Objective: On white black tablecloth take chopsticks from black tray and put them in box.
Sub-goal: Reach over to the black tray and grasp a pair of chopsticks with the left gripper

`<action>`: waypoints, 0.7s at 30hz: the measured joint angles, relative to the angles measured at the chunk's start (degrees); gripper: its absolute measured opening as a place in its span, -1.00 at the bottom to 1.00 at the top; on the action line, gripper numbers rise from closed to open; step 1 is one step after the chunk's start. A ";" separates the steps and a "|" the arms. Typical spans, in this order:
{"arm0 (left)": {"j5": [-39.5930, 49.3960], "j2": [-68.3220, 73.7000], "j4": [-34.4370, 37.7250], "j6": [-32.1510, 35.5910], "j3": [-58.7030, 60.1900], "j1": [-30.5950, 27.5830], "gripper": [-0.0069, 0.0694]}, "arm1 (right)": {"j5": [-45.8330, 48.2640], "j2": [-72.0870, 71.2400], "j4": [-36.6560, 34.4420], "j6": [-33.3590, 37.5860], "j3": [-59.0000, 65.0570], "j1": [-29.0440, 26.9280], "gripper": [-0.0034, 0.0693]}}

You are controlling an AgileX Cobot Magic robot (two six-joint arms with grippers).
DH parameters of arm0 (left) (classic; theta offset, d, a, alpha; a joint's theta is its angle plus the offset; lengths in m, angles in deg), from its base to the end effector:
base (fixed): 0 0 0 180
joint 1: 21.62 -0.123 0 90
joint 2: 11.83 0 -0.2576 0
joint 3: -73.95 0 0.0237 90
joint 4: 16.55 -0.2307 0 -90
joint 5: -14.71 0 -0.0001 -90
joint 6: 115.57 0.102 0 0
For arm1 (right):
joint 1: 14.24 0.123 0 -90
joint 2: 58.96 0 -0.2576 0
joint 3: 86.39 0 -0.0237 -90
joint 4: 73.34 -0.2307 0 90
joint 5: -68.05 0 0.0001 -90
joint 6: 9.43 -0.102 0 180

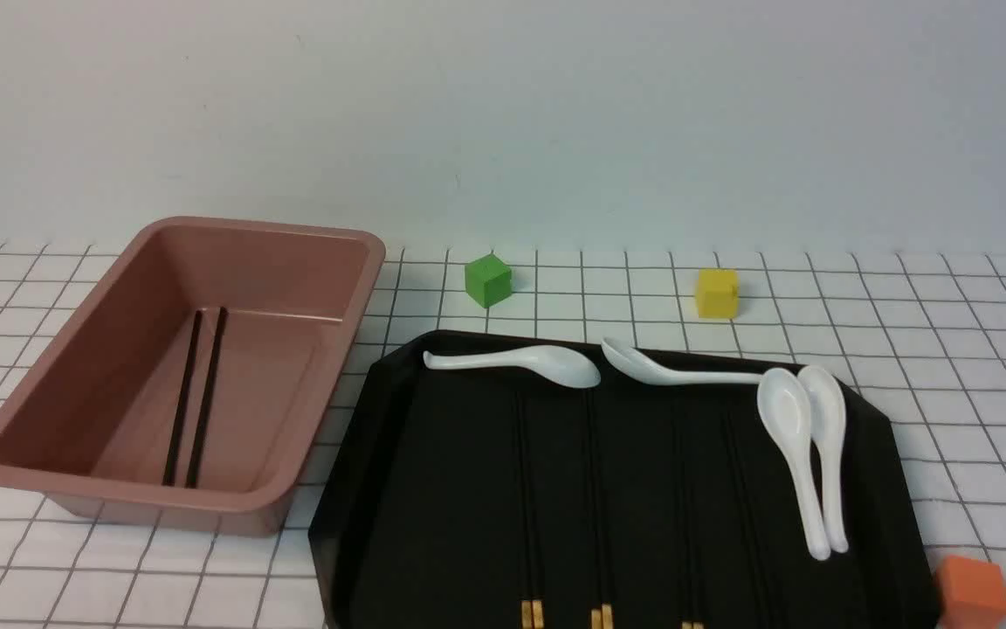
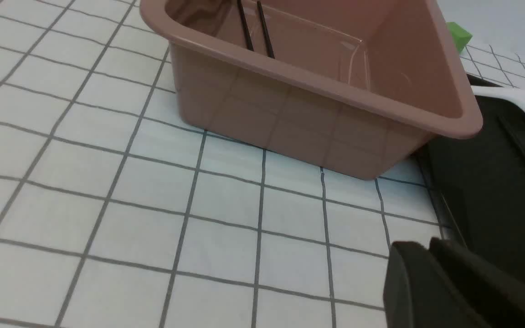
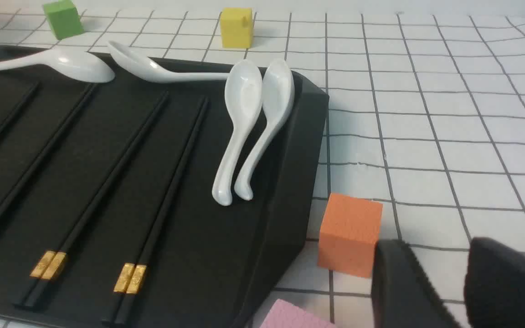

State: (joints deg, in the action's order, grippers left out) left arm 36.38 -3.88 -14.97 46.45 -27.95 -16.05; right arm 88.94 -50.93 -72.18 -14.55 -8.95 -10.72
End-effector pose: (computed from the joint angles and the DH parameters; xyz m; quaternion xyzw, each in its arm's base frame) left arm 0.0701 -0.0079 0.1670 -0.0946 0.8020 -0.1318 0.5749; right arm 0.0708 0.0036 0.1720 0.0058 0.8005 0.0366 0.5982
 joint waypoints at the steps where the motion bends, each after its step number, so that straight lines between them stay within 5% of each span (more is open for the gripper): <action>1: 0.00 0.00 0.00 0.00 0.00 0.00 -0.66 | 0.00 0.00 0.00 0.00 0.00 0.00 -0.25; 21: 0.04 0.00 0.00 0.00 0.00 0.00 -0.61 | 0.00 0.00 0.01 0.00 0.00 0.00 -0.25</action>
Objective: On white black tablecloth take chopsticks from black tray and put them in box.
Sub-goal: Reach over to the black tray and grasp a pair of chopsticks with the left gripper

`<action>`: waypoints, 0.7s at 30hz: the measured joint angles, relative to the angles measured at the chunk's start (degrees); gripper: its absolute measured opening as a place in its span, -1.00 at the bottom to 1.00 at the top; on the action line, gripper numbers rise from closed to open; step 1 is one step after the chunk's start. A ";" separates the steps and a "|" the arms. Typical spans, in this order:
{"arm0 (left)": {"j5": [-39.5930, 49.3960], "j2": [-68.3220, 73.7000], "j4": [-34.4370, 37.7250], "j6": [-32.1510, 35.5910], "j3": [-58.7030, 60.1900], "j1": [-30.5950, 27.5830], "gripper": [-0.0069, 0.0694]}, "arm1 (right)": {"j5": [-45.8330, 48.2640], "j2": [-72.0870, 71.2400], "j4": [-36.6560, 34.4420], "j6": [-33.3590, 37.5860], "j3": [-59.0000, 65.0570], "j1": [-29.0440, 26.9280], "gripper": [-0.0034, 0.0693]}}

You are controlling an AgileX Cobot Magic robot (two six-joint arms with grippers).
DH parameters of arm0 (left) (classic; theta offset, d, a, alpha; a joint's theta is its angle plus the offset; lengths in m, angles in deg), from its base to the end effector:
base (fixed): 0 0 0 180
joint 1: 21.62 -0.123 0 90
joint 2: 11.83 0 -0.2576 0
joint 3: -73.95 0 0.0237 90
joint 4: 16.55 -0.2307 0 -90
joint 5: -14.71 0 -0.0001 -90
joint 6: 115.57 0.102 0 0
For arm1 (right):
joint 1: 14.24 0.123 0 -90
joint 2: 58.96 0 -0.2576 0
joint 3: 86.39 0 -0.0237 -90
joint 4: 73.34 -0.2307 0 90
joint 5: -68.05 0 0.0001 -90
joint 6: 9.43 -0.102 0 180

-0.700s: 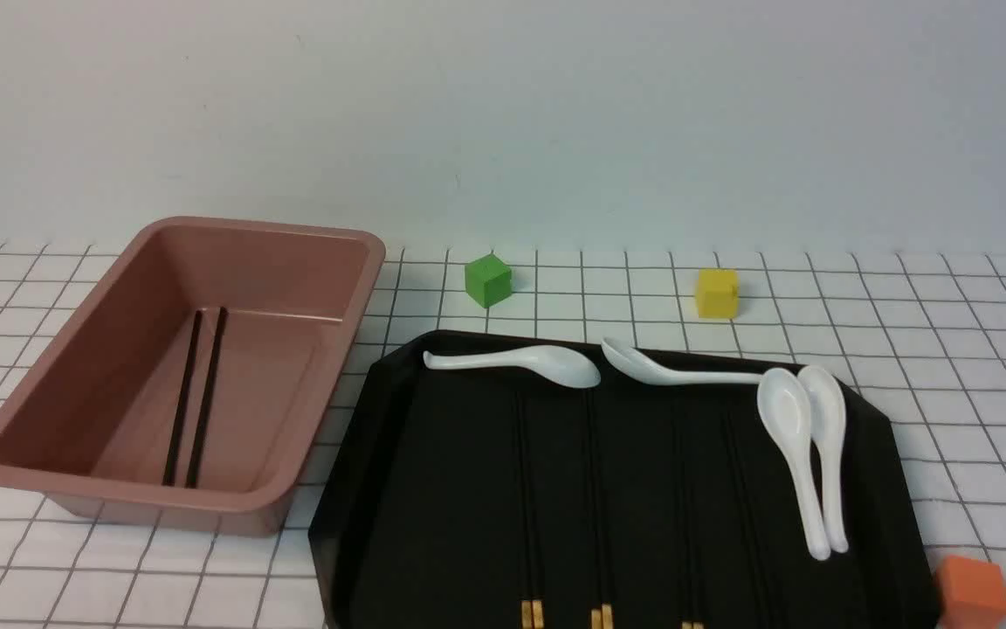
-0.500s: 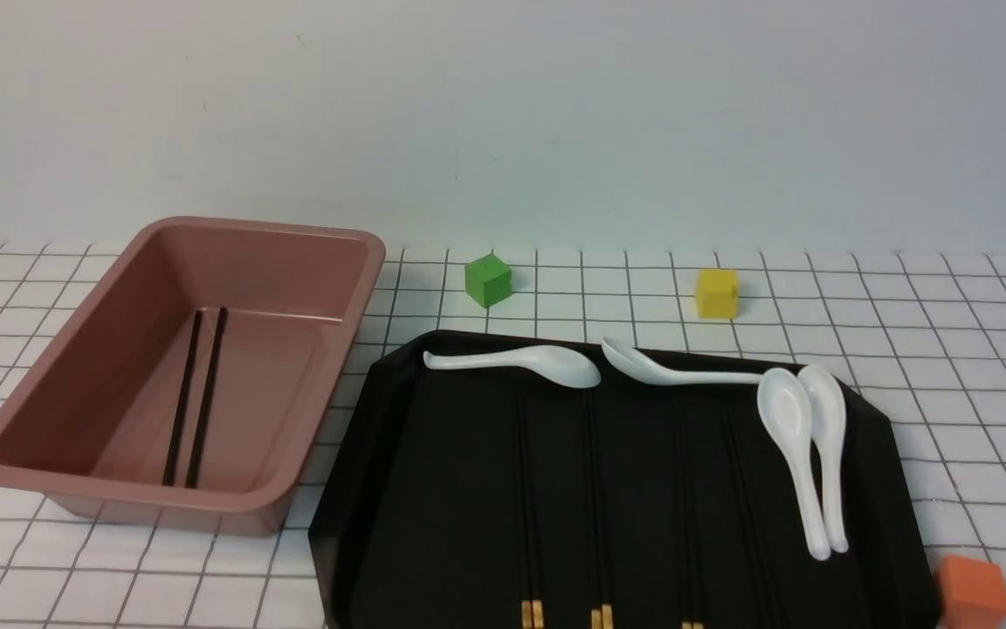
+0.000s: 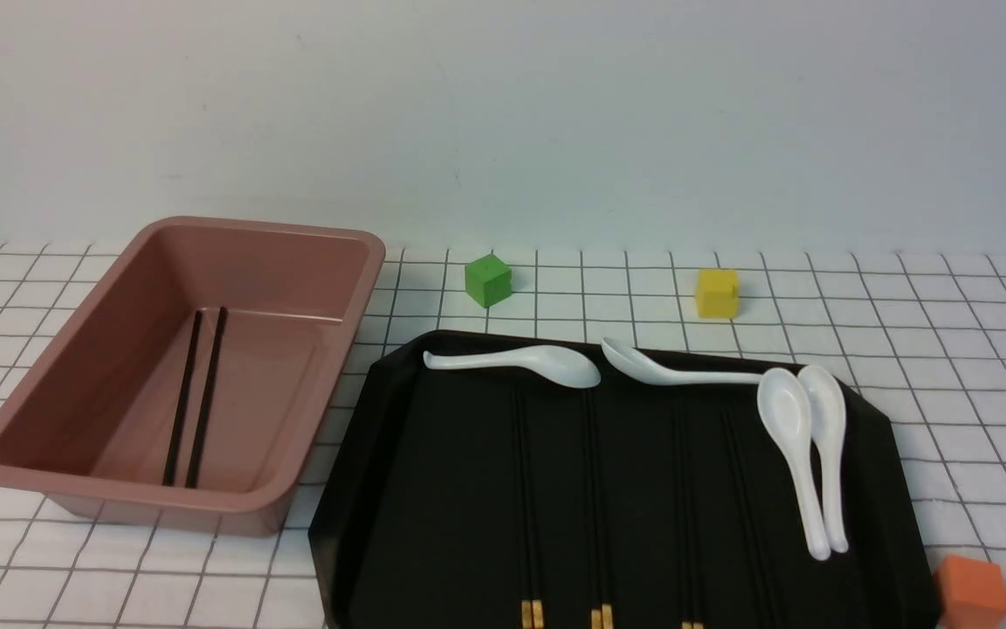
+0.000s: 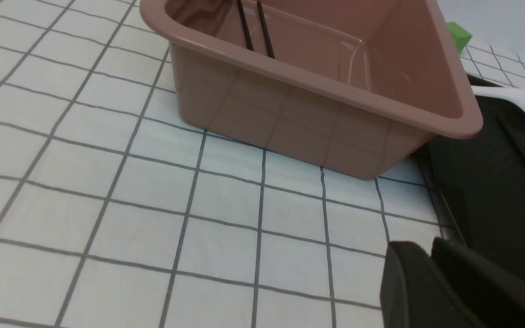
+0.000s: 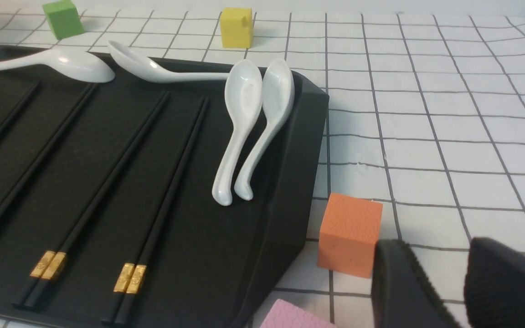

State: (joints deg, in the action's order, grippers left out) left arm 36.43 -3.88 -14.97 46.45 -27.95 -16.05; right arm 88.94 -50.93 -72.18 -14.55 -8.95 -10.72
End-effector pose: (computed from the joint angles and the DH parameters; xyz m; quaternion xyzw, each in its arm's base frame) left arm 0.0701 -0.0079 0.1670 -0.0946 0.8022 -0.1317 0.5746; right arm 0.0708 0.0036 0.1720 0.0058 0.8005 0.0366 0.5982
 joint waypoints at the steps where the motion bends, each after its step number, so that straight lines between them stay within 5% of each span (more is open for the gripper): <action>1: 0.00 0.00 0.00 0.00 0.00 0.00 -0.61 | 0.00 0.00 0.00 0.00 0.00 0.00 -0.25; 21: 0.00 0.00 0.00 0.00 0.00 0.00 -0.57 | 0.00 0.00 0.00 0.00 0.00 0.00 -0.25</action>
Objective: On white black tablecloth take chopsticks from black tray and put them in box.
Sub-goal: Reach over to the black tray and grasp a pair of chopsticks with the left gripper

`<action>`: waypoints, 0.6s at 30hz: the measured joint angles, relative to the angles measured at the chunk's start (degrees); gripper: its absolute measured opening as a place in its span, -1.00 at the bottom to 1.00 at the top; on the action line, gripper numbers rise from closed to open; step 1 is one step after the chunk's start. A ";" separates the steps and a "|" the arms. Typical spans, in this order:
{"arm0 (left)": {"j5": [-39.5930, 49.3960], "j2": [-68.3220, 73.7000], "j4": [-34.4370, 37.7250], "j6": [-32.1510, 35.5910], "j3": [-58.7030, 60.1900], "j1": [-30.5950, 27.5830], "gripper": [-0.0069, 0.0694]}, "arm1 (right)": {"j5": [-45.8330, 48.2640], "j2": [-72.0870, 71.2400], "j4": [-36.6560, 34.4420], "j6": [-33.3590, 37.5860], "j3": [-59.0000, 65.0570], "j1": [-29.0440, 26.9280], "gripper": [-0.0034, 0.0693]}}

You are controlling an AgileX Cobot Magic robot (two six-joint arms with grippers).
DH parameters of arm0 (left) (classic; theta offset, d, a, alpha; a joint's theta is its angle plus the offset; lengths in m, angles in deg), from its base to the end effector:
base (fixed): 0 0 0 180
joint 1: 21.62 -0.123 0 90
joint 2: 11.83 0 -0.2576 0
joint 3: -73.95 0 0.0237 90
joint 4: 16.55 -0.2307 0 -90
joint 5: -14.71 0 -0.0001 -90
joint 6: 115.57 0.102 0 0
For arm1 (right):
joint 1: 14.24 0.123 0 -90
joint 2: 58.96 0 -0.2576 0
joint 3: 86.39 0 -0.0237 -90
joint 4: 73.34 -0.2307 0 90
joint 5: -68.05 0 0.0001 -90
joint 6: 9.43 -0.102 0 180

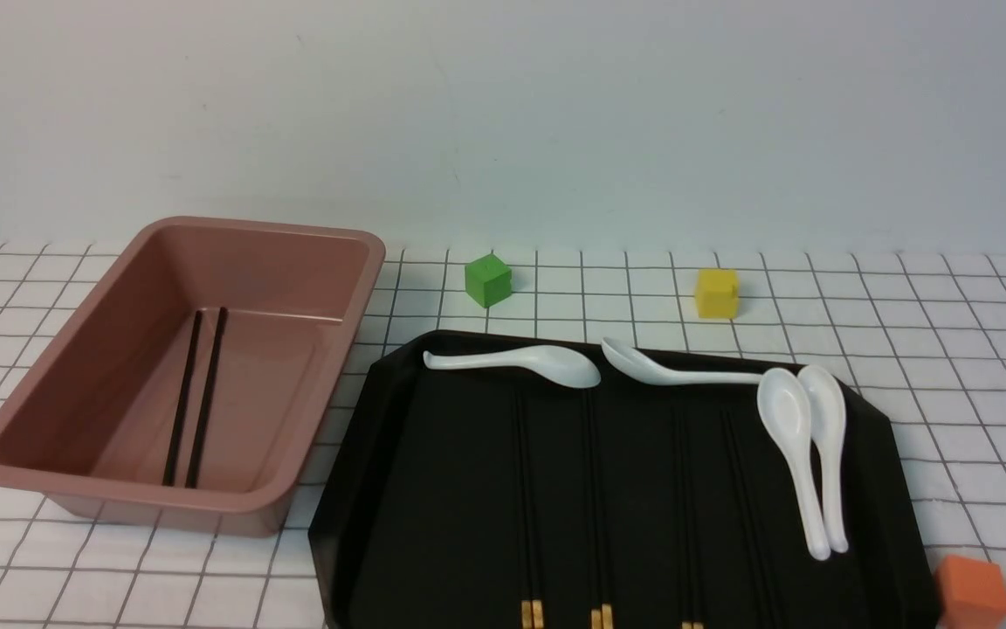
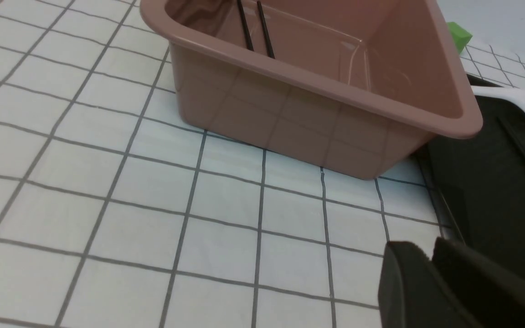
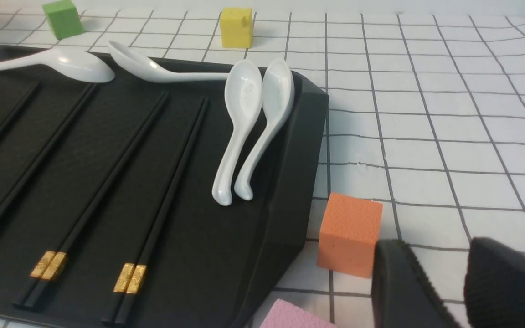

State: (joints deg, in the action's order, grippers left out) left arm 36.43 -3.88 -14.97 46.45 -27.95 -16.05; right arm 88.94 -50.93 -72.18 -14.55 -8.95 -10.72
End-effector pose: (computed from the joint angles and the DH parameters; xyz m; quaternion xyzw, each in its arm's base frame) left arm 0.0701 -0.0079 0.1670 -0.0946 0.8022 -0.1317 0.5746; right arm 0.0708 0.0036 0.1720 0.0058 0.8005 0.0366 0.5982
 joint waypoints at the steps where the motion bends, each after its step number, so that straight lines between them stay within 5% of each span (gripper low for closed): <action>1: 0.00 0.00 0.00 0.00 0.00 0.00 -0.57 | 0.00 0.00 0.00 0.00 0.00 0.00 -0.25; 13: -0.82 0.00 0.41 -0.59 0.00 0.00 -0.54 | 0.00 0.00 0.00 0.00 0.00 0.00 -0.25; 18: -1.19 0.00 17.53 -11.39 0.00 0.00 -0.52 | 0.00 0.00 0.00 0.00 0.00 0.00 -0.25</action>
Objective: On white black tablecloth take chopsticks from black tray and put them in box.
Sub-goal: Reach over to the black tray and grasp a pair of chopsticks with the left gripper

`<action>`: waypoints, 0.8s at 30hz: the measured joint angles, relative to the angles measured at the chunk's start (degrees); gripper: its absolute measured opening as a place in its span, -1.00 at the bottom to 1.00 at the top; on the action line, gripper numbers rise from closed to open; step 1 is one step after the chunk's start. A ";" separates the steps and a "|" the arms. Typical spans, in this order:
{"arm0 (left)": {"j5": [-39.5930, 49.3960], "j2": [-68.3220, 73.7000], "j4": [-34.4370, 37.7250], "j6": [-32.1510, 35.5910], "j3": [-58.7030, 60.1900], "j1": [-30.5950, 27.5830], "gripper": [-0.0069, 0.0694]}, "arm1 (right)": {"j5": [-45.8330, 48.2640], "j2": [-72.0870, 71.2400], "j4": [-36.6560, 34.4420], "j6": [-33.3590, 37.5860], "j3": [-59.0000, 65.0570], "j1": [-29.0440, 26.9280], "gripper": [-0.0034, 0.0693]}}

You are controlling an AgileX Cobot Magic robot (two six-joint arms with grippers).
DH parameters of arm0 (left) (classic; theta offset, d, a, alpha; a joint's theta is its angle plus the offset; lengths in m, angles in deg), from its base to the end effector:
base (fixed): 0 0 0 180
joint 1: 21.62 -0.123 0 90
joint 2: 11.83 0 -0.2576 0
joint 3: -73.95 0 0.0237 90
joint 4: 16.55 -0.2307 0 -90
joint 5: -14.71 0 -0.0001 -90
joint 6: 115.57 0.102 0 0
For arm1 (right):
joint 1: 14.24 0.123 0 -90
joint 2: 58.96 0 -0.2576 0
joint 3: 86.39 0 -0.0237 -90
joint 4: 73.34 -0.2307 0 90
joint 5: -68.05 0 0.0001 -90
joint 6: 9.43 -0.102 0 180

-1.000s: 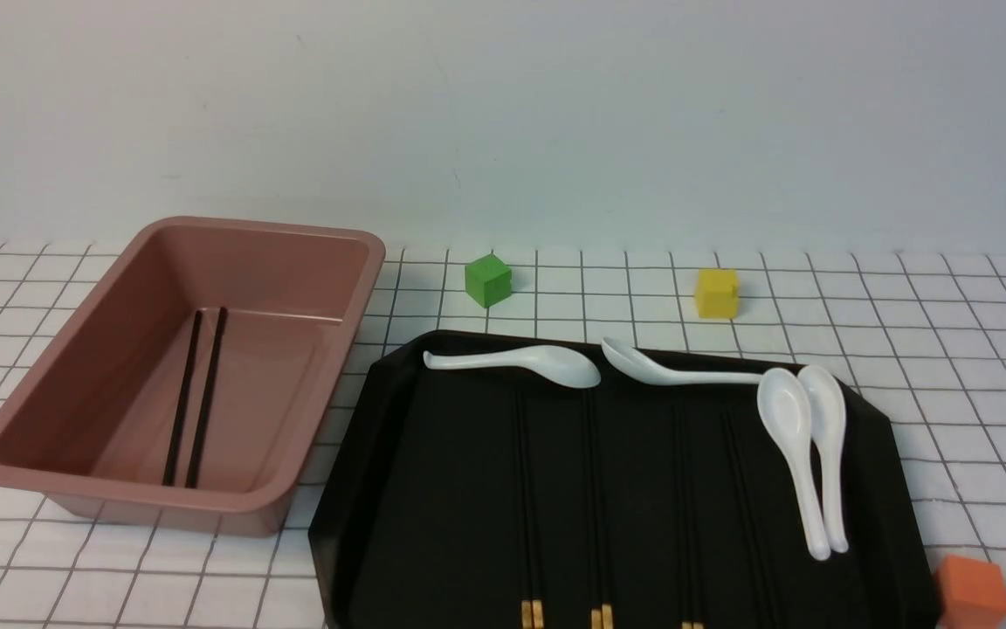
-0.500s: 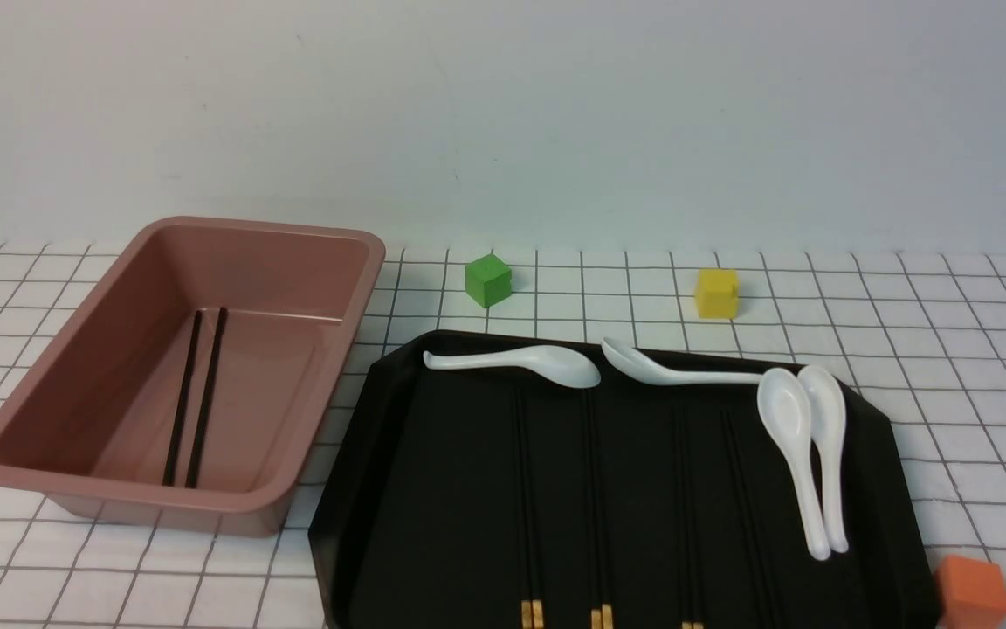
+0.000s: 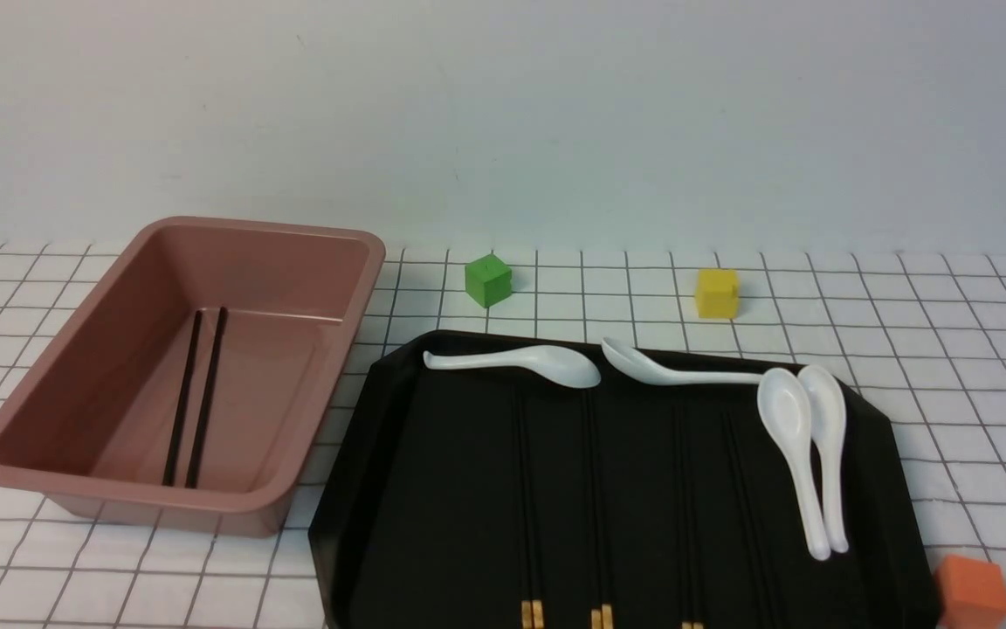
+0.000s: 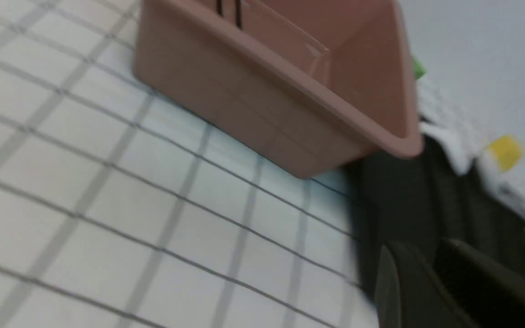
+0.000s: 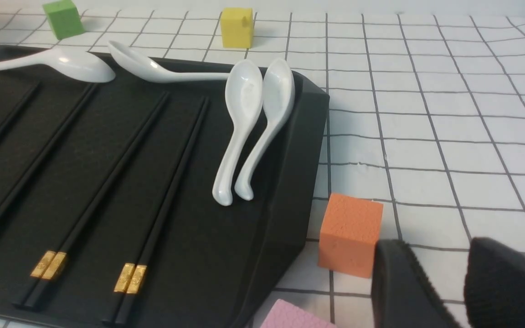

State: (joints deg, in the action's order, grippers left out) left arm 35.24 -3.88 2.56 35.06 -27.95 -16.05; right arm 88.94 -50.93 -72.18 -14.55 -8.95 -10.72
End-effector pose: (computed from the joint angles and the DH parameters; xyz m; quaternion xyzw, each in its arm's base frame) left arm 0.0695 -0.0186 0.1709 -0.2509 0.7550 -0.3101 0.5204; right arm 0.0708 0.0036 0.1720 0.0058 0.8005 0.0366 0.5982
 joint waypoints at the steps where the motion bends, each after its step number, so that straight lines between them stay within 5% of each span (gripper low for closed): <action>1: -0.05 0.00 3.68 -2.29 0.00 0.00 -0.52 | 0.00 0.00 0.00 0.00 0.00 0.00 -0.25; 6: -2.44 0.00 18.59 -9.79 0.00 0.00 -0.52 | 0.00 0.00 0.00 0.00 0.00 0.00 -0.25; 13: -3.46 0.00 28.99 -7.92 -5.35 0.00 -0.57 | 0.00 0.00 0.06 0.00 0.00 0.00 -0.25; 19: 3.92 8.82 26.11 3.99 -24.32 0.00 -0.85 | 0.00 0.00 0.06 0.00 0.00 0.00 -0.25; 24: 26.12 31.77 13.60 6.34 -38.51 0.00 -0.85 | 0.00 0.00 0.01 0.00 0.00 0.00 -0.25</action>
State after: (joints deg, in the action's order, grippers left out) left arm 61.36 27.89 16.16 41.39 -66.46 -16.05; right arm 88.94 -50.93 -72.16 -14.55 -8.95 -10.72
